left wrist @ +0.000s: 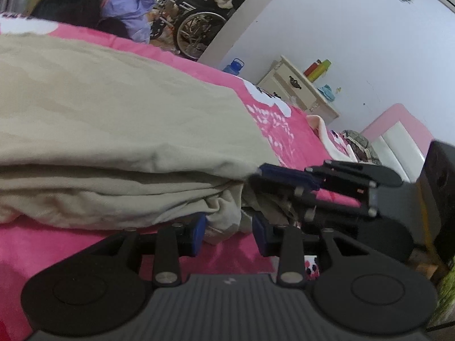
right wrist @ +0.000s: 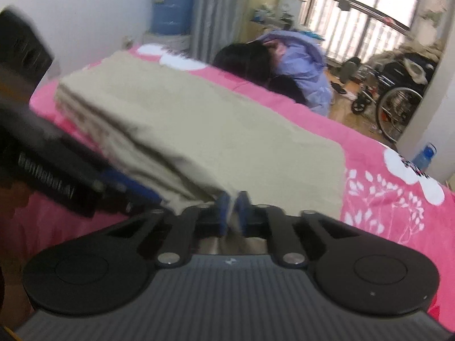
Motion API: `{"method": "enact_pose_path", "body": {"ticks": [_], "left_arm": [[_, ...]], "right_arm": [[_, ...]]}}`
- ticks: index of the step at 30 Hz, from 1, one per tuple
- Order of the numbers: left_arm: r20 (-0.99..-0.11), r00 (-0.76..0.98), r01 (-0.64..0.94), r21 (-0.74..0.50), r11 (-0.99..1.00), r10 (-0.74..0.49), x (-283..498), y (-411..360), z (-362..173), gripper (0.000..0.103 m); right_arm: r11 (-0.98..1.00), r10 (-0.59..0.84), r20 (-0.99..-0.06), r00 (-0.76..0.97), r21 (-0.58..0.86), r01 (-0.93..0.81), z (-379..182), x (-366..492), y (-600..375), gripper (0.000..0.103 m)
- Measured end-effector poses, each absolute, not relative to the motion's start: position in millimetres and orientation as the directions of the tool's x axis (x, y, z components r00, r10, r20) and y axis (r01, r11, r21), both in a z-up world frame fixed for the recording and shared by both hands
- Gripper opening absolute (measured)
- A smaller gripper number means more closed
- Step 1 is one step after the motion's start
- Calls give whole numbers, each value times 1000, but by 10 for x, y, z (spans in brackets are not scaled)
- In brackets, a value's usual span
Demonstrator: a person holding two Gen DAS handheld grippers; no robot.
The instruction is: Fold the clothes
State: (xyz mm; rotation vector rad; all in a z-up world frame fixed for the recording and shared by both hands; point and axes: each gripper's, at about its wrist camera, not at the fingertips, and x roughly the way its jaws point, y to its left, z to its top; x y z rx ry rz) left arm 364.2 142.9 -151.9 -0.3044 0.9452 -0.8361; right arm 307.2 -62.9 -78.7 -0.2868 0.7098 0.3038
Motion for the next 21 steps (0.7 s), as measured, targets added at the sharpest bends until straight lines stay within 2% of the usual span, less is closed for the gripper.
{"method": "enact_pose_path", "body": {"ticks": [6, 8, 12, 21], "left_arm": [[-587, 320, 443, -601, 665, -744, 3745, 1432, -1615, 36], [-575, 330, 381, -644, 663, -749, 3815, 1483, -1678, 30], [-526, 334, 249, -751, 611, -782, 3898, 1635, -1846, 28], [-528, 345, 283, -730, 622, -776, 3810, 1698, -1800, 32]], "right_arm": [[930, 182, -627, 758, -140, -339, -717, 3073, -693, 1], [936, 204, -609, 766, -108, -335, -667, 3061, -737, 1], [936, 242, -602, 761, -61, -346, -624, 2971, -809, 1], [924, 266, -645, 717, -40, -379, -788, 2914, -798, 1]]}}
